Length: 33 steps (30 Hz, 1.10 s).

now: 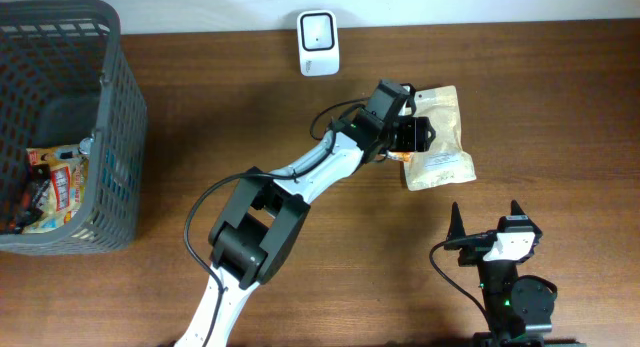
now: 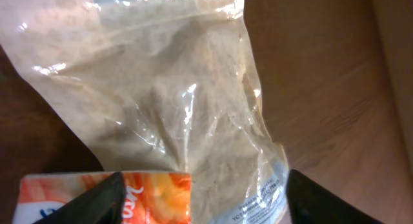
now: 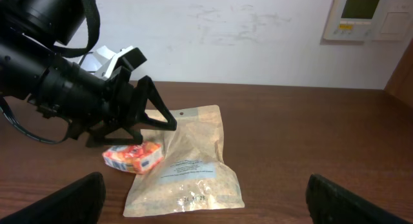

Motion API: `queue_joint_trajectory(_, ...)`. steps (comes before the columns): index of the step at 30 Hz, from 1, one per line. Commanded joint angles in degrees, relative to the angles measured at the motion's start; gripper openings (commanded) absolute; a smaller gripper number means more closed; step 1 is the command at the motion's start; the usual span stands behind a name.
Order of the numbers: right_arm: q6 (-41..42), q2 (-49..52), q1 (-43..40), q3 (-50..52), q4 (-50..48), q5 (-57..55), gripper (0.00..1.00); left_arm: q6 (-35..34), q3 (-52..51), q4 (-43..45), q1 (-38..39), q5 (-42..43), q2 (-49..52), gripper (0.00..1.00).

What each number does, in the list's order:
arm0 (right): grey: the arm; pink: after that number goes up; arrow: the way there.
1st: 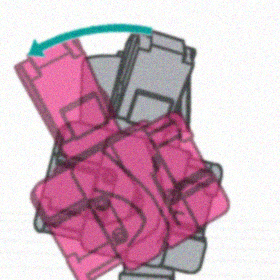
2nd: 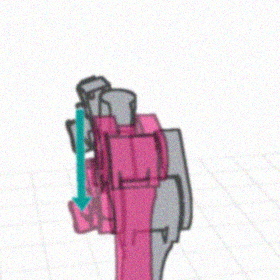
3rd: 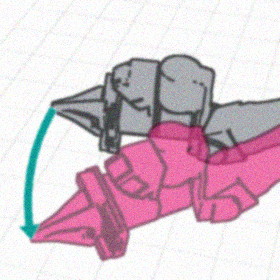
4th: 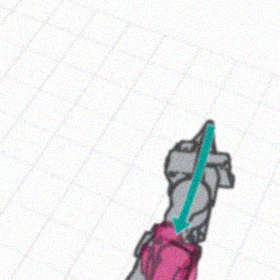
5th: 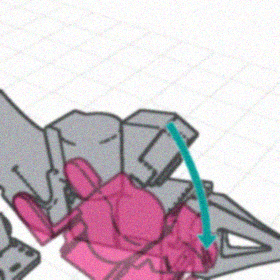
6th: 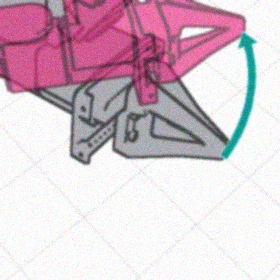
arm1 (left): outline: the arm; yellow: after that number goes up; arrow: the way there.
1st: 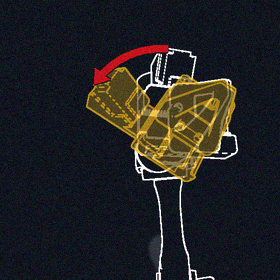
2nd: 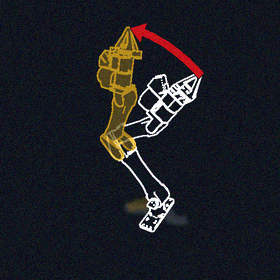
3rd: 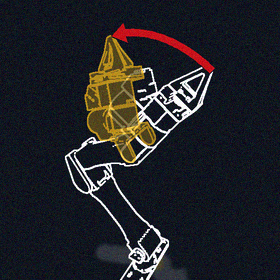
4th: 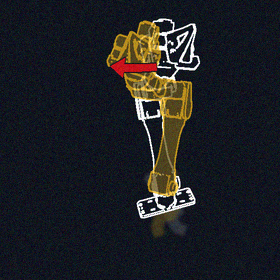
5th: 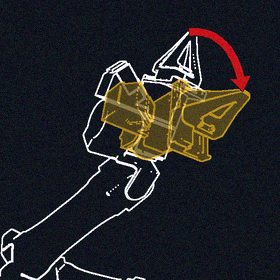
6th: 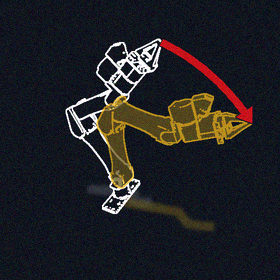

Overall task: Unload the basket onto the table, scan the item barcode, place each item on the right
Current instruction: 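Place the orange tissue pack beside the beige pouch, then reach the left gripper into the basket and grasp a yellow snack bag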

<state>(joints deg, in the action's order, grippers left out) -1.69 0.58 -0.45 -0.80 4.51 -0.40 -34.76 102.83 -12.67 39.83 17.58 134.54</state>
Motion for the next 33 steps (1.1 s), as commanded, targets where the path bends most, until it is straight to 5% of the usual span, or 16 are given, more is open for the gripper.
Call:
queue_joint_trajectory(1, 0.2, -0.4, -0.4, 0.5, 0.2, -0.5, 0.98, 6.8, 3.1, -5.0, -1.6, 1.2, -2.9, 0.82)
queue_joint_trajectory(5, 0.2, -0.4, -0.4, 0.5, 0.2, -0.5, 0.98, 12.4, 6.2, -14.4, -4.8, 1.1, -11.6, 0.82)
queue_joint_trajectory(7, 0.2, -0.4, -0.4, 0.5, 0.2, -0.5, 0.98, 12.7, 6.3, -18.6, -6.6, 1.1, -17.6, 0.93)
queue_joint_trajectory(9, 0.2, -0.4, -0.4, 0.5, 0.2, -0.5, 0.98, 15.7, 6.3, -21.8, -8.4, 1.1, -21.7, 0.93)
queue_joint_trajectory(11, 0.2, -0.4, -0.4, 0.5, 0.2, -0.5, 0.98, 22.0, 6.3, -27.9, -12.1, 1.0, -28.0, 0.79)
queue_joint_trajectory(13, 0.2, -0.4, -0.4, 0.5, 0.2, -0.5, 0.98, 25.7, 6.3, -33.6, -16.4, -2.6, -33.0, 0.79)
queue_joint_trajectory(18, 0.2, -0.4, -0.4, 0.5, 0.2, -0.5, 0.98, 25.7, 6.3, -45.2, -31.5, -23.2, -43.3, 0.98)
queue_joint_trajectory(26, 0.2, -0.4, -0.4, 0.5, 0.2, -0.4, 0.98, 22.4, 6.3, -53.5, -59.4, -23.0, -46.4, 0.99)
queue_joint_trajectory(33, 0.2, -0.4, -0.4, 0.5, 0.2, -0.5, 0.98, 22.4, 6.0, -55.1, -67.4, -23.0, -44.6, 0.93)
